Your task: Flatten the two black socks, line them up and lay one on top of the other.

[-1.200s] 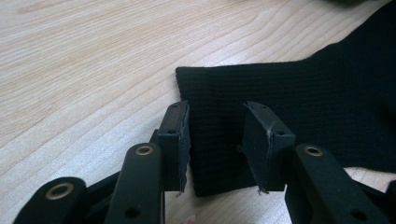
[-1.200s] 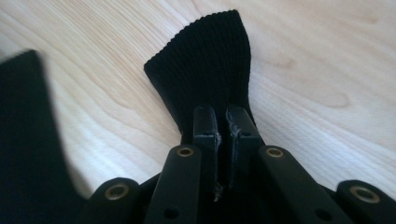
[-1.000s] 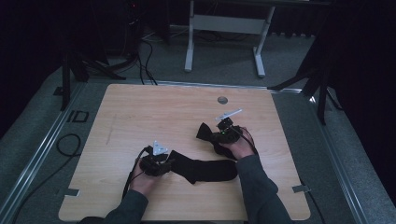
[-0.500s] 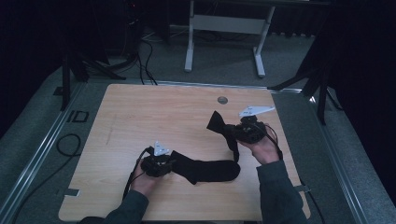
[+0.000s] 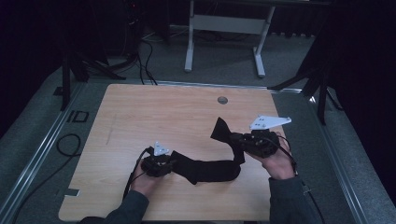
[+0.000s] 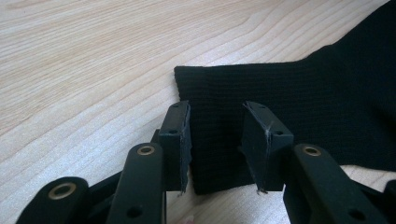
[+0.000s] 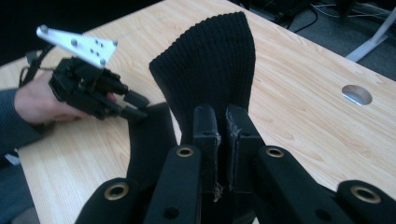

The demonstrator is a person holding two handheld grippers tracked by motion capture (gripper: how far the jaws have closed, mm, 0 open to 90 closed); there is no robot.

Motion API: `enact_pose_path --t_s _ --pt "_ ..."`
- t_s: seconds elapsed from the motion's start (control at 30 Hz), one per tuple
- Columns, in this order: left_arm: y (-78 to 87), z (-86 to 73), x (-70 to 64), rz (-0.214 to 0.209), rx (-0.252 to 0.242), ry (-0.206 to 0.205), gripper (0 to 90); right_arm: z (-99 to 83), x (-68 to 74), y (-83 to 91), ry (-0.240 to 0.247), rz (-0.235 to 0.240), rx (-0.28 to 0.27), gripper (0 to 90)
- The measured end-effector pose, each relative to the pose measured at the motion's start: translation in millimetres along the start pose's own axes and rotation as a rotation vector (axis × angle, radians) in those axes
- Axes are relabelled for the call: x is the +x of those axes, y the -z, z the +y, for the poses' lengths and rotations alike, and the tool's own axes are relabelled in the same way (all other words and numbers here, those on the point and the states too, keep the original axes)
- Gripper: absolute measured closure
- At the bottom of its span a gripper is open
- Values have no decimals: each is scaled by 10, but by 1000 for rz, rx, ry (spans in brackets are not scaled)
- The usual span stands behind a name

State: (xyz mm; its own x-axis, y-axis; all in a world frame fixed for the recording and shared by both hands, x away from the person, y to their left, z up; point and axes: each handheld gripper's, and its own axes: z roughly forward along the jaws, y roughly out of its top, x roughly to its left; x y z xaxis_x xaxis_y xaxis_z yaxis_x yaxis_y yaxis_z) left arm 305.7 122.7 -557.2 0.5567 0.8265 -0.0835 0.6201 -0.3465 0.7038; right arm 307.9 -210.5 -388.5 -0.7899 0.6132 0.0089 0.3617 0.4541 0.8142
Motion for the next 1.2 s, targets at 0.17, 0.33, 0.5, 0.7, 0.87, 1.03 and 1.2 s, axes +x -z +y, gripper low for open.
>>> enact_pose_path --t_s 0.17,0.33,0.5,0.7,0.87,1.03,1.2 --pt "1 -1 4 -1 1 3 624 -47 39 -63 14 10 28 840" --pt "0 -1 -2 -3 1 2 624 -129 60 -197 -1 38 34 840" --pt "3 -4 0 -3 4 5 624 -198 115 -441 -5 79 62 840" --pt "29 -1 10 3 -13 8 622 -291 176 -735 -28 117 98 840" --pt "112 3 34 8 -41 15 617 -339 247 -948 -53 140 128 840" --pt "188 -12 87 29 -68 37 666 -333 336 -1152 -69 145 147 840" --pt "214 -28 133 23 -54 55 756 -325 396 -1354 -111 139 166 840"
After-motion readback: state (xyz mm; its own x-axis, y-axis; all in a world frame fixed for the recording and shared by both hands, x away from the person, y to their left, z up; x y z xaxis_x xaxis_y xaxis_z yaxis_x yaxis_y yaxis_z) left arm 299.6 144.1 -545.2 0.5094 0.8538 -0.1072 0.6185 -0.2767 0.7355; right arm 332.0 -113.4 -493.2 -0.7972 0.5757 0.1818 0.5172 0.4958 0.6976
